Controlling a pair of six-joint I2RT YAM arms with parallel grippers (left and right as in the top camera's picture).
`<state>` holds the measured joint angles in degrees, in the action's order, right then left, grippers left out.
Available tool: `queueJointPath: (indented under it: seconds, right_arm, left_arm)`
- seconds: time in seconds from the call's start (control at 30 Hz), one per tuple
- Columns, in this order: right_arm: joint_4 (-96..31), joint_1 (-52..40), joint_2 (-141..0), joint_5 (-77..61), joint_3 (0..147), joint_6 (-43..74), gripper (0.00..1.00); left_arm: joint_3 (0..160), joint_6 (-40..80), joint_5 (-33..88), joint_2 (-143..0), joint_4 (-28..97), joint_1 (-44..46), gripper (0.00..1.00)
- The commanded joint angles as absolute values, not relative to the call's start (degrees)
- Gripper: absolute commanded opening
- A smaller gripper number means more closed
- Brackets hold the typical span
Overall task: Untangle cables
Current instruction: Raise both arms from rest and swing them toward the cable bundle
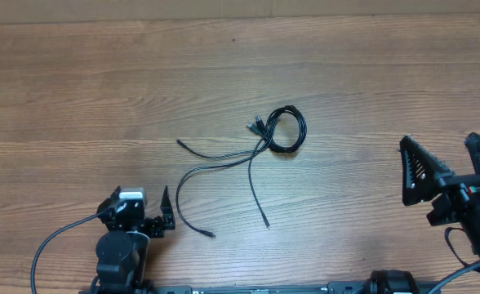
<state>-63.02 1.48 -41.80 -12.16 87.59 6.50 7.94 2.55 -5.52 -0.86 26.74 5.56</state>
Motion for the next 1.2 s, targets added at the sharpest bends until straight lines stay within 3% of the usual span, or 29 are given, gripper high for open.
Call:
queueJointPath:
  seconds: [0.0, 0.4, 0.53, 0.83, 1.17]
  right_arm:
    - [-63.44, 1.67, -41.85, -14.26, 88.9, 5.48, 1.0]
    - [-64.93, 1.67, -41.85, -14.33, 88.55, 10.74, 1.0]
    - [-65.25, 1.67, -41.85, -15.53, 88.79, 11.07, 1.0]
    - [-73.43, 1.67, -45.25, -8.25, 99.57, 10.46, 1.0]
    - [-90.67, 1.67, -62.85, -7.6, 123.11, 10.44, 1.0]
  left_arm:
    - [7.7, 1.91, -4.27, -0.32, 25.3, 5.17, 1.0]
    - [7.75, 1.87, 17.65, -0.32, 10.31, 5.17, 1.0]
    - [9.63, 1.91, 19.99, -0.32, 4.84, 5.17, 1.0]
    - [26.72, -1.5, 16.1, -5.08, 10.35, 5.17, 1.0]
    - [55.53, -7.6, 18.59, -29.63, 25.69, 5.17, 1.0]
